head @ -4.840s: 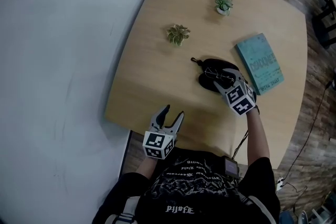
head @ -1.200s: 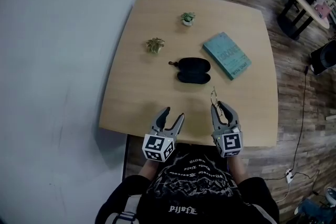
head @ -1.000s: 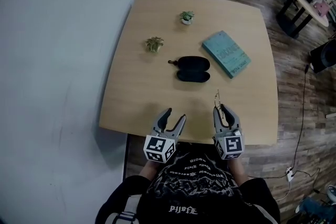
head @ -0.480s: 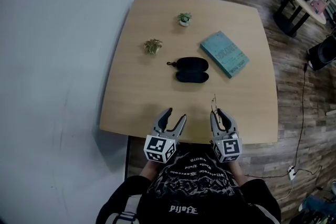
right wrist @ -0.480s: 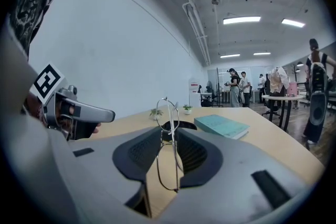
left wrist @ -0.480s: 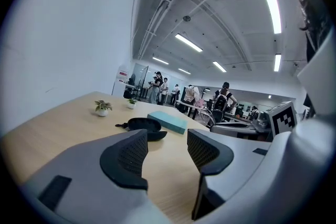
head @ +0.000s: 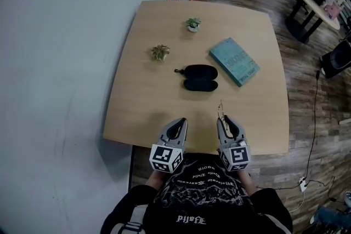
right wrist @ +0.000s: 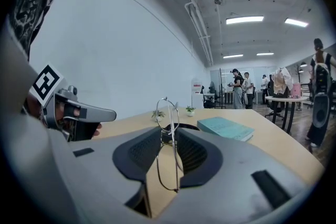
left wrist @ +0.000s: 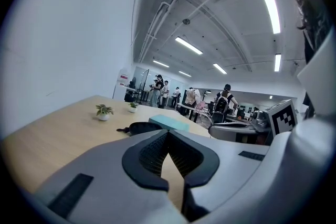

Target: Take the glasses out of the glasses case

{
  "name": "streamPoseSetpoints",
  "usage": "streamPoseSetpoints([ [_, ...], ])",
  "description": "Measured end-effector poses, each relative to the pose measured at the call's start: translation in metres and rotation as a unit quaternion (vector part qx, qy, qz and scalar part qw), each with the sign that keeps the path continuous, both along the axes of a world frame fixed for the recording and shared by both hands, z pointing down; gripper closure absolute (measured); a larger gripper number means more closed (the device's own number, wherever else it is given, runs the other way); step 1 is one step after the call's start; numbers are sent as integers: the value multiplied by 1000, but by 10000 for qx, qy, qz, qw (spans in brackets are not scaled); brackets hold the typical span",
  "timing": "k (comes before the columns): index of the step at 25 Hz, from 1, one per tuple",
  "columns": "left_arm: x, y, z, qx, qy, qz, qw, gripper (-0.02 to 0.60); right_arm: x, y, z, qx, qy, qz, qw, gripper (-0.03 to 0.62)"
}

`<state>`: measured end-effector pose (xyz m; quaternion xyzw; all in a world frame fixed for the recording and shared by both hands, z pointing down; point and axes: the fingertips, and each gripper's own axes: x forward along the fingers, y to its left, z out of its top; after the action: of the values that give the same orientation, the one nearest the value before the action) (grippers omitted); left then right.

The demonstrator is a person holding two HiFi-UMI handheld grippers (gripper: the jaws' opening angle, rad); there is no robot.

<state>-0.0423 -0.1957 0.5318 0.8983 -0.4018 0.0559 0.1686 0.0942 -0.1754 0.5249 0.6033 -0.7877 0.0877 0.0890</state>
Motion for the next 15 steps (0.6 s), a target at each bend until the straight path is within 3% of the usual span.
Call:
streamPoseSetpoints([
  [15,1,-9,1,-22,110,70,9999,577,-3,-11,4,-85,138,-71,9998,497],
])
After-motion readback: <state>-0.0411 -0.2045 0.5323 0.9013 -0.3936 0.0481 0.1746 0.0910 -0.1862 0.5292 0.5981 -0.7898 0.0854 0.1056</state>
